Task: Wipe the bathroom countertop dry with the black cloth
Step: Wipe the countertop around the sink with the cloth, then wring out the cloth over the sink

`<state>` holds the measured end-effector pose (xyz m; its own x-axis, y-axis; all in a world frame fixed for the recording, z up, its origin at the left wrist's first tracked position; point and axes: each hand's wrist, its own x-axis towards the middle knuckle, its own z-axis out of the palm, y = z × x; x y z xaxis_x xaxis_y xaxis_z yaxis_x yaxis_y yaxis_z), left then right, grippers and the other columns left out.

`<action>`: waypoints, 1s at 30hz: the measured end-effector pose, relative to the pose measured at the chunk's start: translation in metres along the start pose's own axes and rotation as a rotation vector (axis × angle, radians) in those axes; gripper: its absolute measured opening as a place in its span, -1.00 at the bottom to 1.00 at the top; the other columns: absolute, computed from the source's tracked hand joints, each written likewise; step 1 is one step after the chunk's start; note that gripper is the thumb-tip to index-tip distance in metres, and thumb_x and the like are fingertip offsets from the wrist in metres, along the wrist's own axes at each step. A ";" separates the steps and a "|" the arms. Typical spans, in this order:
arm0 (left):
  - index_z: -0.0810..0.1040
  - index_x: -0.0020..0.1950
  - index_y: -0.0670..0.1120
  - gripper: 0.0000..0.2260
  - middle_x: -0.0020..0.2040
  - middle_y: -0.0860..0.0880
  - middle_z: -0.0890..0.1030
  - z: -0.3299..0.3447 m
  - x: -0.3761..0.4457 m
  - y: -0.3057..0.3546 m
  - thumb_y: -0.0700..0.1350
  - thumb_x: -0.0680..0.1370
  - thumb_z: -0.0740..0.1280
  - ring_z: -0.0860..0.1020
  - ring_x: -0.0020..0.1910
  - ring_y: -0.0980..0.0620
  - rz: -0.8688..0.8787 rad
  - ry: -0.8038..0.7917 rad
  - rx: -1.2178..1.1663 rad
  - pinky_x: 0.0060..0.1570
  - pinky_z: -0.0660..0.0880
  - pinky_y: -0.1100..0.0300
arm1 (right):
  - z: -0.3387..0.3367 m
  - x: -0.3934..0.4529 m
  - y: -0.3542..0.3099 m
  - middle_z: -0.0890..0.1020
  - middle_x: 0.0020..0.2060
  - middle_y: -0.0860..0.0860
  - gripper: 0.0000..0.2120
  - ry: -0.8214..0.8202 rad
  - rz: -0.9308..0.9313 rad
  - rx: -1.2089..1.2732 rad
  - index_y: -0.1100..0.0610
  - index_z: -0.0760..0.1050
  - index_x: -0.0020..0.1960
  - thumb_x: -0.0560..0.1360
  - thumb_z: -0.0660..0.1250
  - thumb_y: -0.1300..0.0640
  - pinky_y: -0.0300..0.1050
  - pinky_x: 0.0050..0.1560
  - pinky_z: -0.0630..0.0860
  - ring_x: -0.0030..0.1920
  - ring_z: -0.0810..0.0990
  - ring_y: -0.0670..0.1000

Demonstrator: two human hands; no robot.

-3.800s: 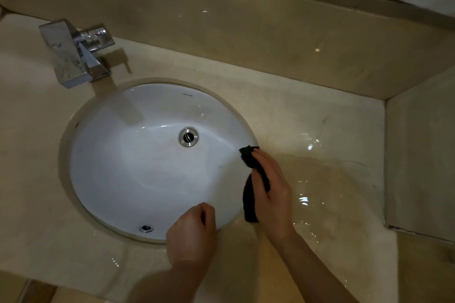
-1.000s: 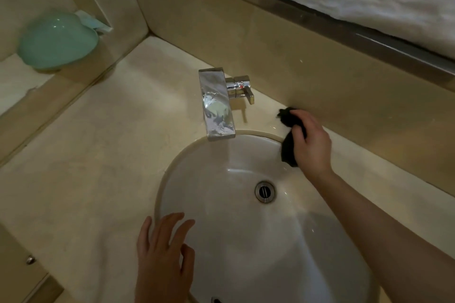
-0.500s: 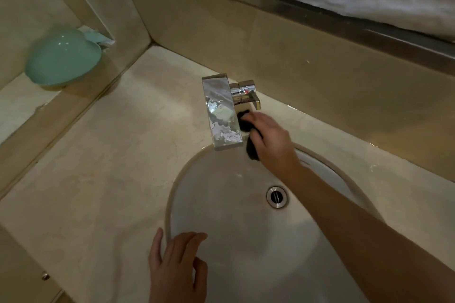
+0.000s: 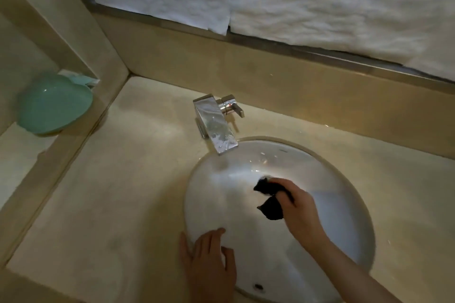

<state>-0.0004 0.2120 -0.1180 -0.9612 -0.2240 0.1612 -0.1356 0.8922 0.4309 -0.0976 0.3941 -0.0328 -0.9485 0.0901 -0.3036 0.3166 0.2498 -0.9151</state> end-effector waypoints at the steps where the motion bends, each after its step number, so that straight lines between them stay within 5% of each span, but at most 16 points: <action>1: 0.69 0.03 0.02 -0.70 -0.06 0.08 0.67 -0.006 0.000 0.001 -0.06 0.43 0.21 0.61 -0.03 0.06 -0.015 -0.052 -0.036 0.50 0.16 -0.19 | -0.004 -0.016 -0.008 0.72 -0.27 0.06 -0.62 0.063 0.057 0.063 0.12 0.63 0.07 0.58 0.11 0.44 -0.14 -0.29 0.60 -0.29 0.70 0.14; 3: 0.64 0.06 0.09 -0.73 0.00 0.12 0.63 -0.016 -0.003 -0.001 -0.06 0.48 0.20 0.57 0.05 0.10 -0.014 -0.145 -0.137 0.52 0.12 -0.13 | -0.011 -0.045 -0.019 0.73 -0.26 0.05 -0.67 0.159 0.116 0.093 0.10 0.63 0.10 0.59 0.16 0.39 -0.31 -0.26 0.56 -0.22 0.72 0.06; 6: 0.49 0.15 0.24 -0.77 0.10 0.21 0.57 -0.035 -0.004 0.012 0.00 0.56 0.17 0.55 0.13 0.16 -0.033 -0.302 -0.487 0.33 0.40 0.06 | -0.016 -0.077 -0.027 0.71 -0.17 -0.17 -0.68 0.279 0.114 0.034 -0.03 0.64 0.06 0.57 0.26 0.34 -0.46 -0.15 0.48 -0.11 0.66 -0.19; 10: 0.40 0.36 0.30 -0.67 0.32 0.41 0.41 -0.079 0.017 0.070 0.12 0.60 0.28 0.35 0.33 0.42 -0.151 -0.809 -0.893 0.32 0.35 0.29 | -0.011 -0.109 -0.041 0.72 -0.13 -0.16 -0.67 0.329 0.109 0.087 -0.06 0.64 0.04 0.54 0.30 0.35 -0.38 -0.08 0.52 -0.05 0.67 -0.13; 14: 0.56 0.18 0.13 -0.75 0.01 0.19 0.68 -0.109 0.045 0.108 0.06 0.52 0.42 0.63 -0.03 0.25 -0.004 -1.158 -0.923 0.09 0.53 0.19 | -0.012 -0.130 -0.064 0.70 0.00 -0.12 -0.65 0.400 0.044 0.286 0.01 0.60 0.14 0.53 0.30 0.41 -0.28 0.07 0.54 0.08 0.64 -0.15; 17: 0.57 -0.02 0.02 -0.86 -0.27 0.08 0.61 -0.129 0.056 0.121 0.07 0.54 0.38 0.55 -0.29 0.10 0.105 -1.217 -0.844 -0.17 0.45 0.16 | -0.030 -0.139 -0.070 0.62 0.14 -0.17 -0.55 0.417 -0.027 0.254 -0.07 0.51 0.26 0.54 0.30 0.40 -0.18 0.25 0.46 0.22 0.55 -0.20; 23: 0.53 -0.02 0.17 -0.88 -0.27 0.20 0.54 -0.156 0.081 0.143 -0.06 0.54 0.30 0.48 -0.29 0.17 0.253 -1.218 -0.697 -0.24 0.37 0.23 | -0.078 -0.155 -0.057 0.24 0.51 -0.23 -0.34 0.082 -0.370 -0.415 -0.12 0.31 0.49 0.47 0.33 0.30 -0.21 0.49 0.11 0.54 0.12 -0.14; 26: 0.55 -0.02 -0.05 -0.92 -0.27 -0.01 0.52 -0.168 0.093 0.151 -0.10 0.50 0.34 0.45 -0.30 0.04 0.314 -1.237 -0.709 -0.27 0.37 0.12 | -0.079 -0.145 -0.065 0.37 0.38 -0.34 -0.50 0.014 -0.390 -0.523 -0.26 0.23 0.45 0.59 0.30 0.03 -0.21 0.40 0.31 0.42 0.31 -0.23; 30: 0.59 0.13 -0.02 -0.78 -0.08 -0.13 0.69 -0.170 0.095 0.152 0.02 0.54 0.43 0.63 -0.19 -0.03 0.088 -1.061 -0.875 -0.15 0.58 0.12 | -0.075 -0.135 -0.070 0.58 0.00 -0.30 -0.58 0.137 -0.240 -0.403 -0.37 0.26 0.23 0.61 0.26 0.12 -0.22 -0.03 0.50 0.01 0.56 -0.25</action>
<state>-0.0719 0.2600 0.1135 -0.7335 0.5760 -0.3609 -0.2512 0.2637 0.9313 0.0093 0.4369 0.0921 -0.9940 0.1035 -0.0340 0.0920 0.6301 -0.7711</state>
